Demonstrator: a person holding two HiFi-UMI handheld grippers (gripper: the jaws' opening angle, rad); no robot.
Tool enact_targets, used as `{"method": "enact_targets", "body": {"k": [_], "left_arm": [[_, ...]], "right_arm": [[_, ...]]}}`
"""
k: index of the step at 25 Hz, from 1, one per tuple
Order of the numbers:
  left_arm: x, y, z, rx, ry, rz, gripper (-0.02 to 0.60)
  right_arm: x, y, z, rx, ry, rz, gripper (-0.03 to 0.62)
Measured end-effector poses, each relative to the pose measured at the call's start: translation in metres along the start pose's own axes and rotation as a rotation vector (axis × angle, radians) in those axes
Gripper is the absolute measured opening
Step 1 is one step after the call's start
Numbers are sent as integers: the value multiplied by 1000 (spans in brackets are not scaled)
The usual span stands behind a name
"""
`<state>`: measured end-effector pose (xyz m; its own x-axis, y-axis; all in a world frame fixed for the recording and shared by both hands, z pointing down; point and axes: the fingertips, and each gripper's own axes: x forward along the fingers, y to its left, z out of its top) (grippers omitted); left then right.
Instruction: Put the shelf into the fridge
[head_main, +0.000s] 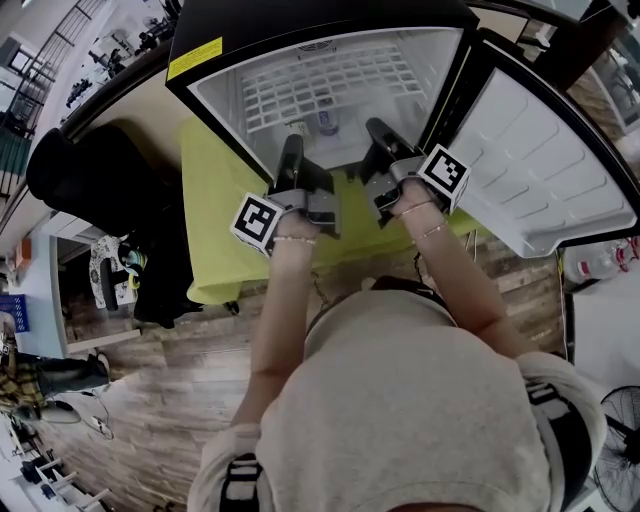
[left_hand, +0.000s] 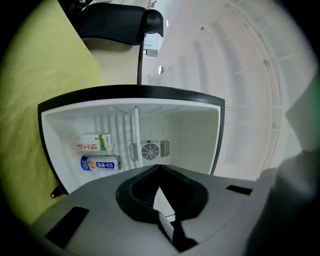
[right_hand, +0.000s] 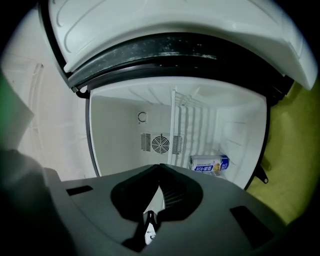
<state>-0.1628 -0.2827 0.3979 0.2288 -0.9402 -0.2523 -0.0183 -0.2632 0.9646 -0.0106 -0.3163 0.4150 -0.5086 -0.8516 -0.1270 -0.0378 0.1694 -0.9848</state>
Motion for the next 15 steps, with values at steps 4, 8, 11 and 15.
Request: {"method": "enact_targets", "body": {"k": [4, 8, 11, 15], "left_arm": [[-9, -3, -1, 109, 45, 31, -2], [-11, -23, -14, 157, 106, 0, -2], [-12, -38, -25, 204, 146, -36, 0], [-18, -47, -33, 398, 217, -22, 0]], "right_arm": [[-5, 19, -14, -62, 45, 43, -3], [-12, 39, -24, -125, 81, 97, -3], [-17, 52, -29, -183, 99, 131, -2], [-24, 65, -29, -291, 120, 153, 2]]}}
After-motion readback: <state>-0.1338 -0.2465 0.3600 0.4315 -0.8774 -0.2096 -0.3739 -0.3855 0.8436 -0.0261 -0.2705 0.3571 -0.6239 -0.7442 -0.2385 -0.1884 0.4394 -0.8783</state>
